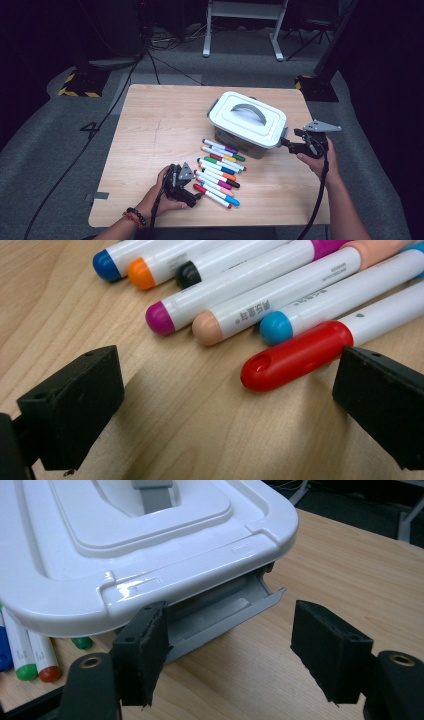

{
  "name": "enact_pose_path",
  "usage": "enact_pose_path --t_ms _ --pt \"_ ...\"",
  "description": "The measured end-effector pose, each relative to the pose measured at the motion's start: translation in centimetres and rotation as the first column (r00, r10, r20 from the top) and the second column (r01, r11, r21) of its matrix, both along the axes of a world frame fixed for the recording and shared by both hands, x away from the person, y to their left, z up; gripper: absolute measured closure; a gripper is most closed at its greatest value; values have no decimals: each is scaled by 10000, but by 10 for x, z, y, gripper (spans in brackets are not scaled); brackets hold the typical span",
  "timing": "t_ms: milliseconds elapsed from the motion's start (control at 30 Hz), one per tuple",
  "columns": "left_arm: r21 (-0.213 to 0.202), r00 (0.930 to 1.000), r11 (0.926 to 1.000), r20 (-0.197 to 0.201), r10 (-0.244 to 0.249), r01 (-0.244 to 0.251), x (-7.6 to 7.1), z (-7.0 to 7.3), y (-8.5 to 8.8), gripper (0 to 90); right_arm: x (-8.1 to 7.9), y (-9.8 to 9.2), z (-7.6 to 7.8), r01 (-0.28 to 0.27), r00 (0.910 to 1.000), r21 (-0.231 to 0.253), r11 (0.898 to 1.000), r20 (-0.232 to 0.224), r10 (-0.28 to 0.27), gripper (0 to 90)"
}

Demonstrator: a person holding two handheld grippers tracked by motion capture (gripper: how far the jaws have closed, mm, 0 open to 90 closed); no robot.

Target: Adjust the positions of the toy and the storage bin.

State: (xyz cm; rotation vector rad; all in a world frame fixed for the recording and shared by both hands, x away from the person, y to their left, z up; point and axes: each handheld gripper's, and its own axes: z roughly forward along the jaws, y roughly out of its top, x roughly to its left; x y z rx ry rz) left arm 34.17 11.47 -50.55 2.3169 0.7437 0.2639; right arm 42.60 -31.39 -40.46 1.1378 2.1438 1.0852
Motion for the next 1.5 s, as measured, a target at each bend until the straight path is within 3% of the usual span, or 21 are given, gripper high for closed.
enact_pose_path --t_ms 100,300,333,567,600,667,733,767,900,1067,1233,1367,1467,1500 --pt "24 10000 10000 -16 -86 86 5 0 0 5 1 -2 -2 -80 9997 528 9986 -229 93 368" --pt "54 9997 9997 -11 247 -247 15 1 2 5 -4 0 -2 -417 9987 666 9969 -279 437 421" --pt "5 9997 9997 -19 259 -259 17 0 2 5 -6 2 -2 -759 9964 690 9947 -333 783 420" --pt "-4 9975 9975 -25 711 -711 35 0 10 6 -11 11 2 -1277 9911 375 9911 -330 1290 418" --pt "-7 9970 9970 -11 768 -768 38 0 11 6 -13 16 2 -1553 9870 48 9878 -399 1554 376" --pt "-3 9967 9967 -13 808 -808 42 0 11 6 -15 24 0 -1565 9871 -690 9853 -466 1535 366" --pt "4 9955 9955 14 948 -948 47 0 11 6 -17 27 -1 -1513 9883 -913 9843 -348 1487 373" --pt "-2 9949 9949 -3 1009 -1009 49 0 11 7 -17 28 -2 -1393 9901 -548 9887 -265 1380 391" --pt "40 9944 9944 26 1059 -1059 52 1 12 7 -18 28 -4 -1633 9859 -383 9858 -431 1617 375" --pt "-24 9974 9974 55 719 -719 42 1 20 32 -23 29 -5 -1910 9810 -232 9813 -383 1900 360" --pt "-40 9992 9992 26 399 -399 16 1 25 30 -29 27 -8 -1980 9800 -453 9792 -270 1969 356" --pt "-14 9998 9998 3 177 -177 -4 1 19 28 -29 19 2 -1833 9830 -55 9830 41 1833 351" --pt "-18 10000 10000 -3 -82 82 -14 1 8 27 -29 17 22 -1742 9830 146 9846 609 1731 346" --pt "-34 10000 10000 2 -53 53 -16 0 4 27 -29 17 22 -1742 9830 146 9846 609 1731 346"
